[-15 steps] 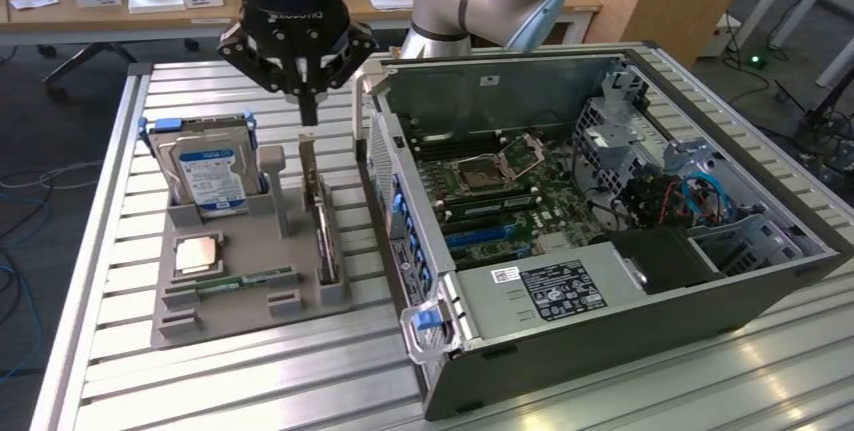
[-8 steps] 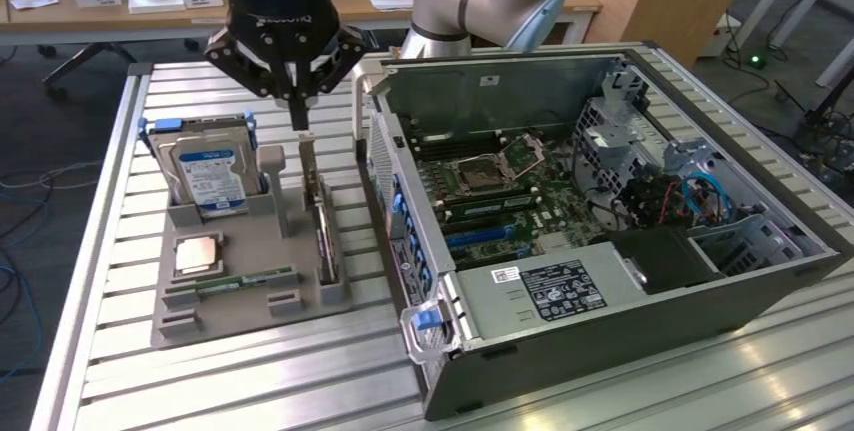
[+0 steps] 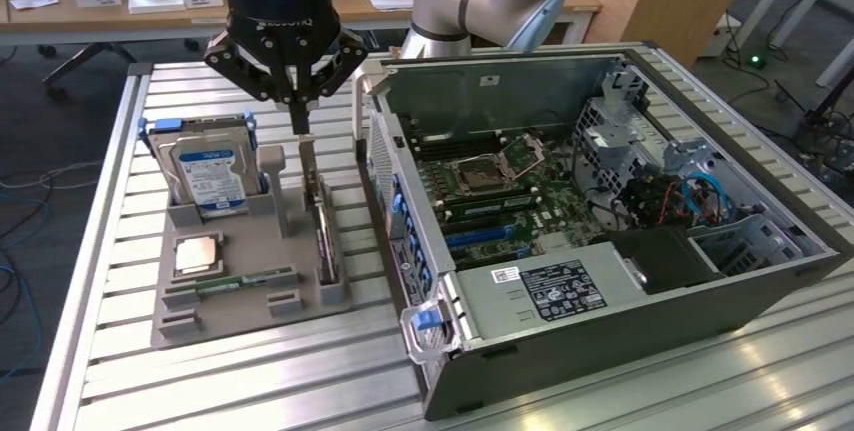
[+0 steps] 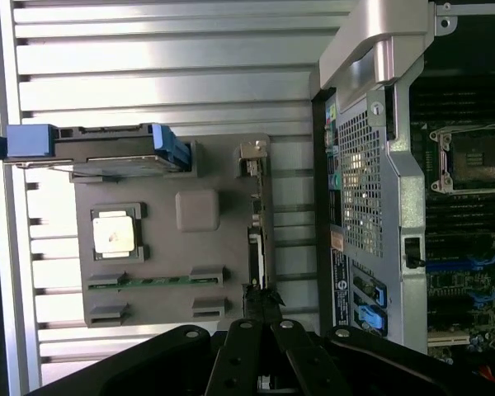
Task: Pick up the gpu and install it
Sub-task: 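Pick up the gpu and move the gpu toward the slot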
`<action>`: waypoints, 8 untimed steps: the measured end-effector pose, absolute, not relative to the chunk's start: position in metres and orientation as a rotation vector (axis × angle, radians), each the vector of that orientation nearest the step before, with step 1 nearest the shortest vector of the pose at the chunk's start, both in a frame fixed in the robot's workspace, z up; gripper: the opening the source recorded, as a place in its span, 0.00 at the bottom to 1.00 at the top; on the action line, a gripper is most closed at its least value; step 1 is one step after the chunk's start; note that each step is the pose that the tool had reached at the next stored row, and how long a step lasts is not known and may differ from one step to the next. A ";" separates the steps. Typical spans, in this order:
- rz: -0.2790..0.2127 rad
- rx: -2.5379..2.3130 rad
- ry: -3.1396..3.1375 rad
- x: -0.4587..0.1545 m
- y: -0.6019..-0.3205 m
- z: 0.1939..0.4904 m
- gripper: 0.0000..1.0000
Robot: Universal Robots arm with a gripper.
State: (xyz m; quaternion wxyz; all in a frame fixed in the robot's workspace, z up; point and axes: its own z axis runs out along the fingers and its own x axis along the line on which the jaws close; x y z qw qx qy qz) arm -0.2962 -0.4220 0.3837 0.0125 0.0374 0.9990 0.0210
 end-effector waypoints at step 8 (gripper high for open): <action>0.065 0.117 3.114 -0.296 -0.425 0.384 0.11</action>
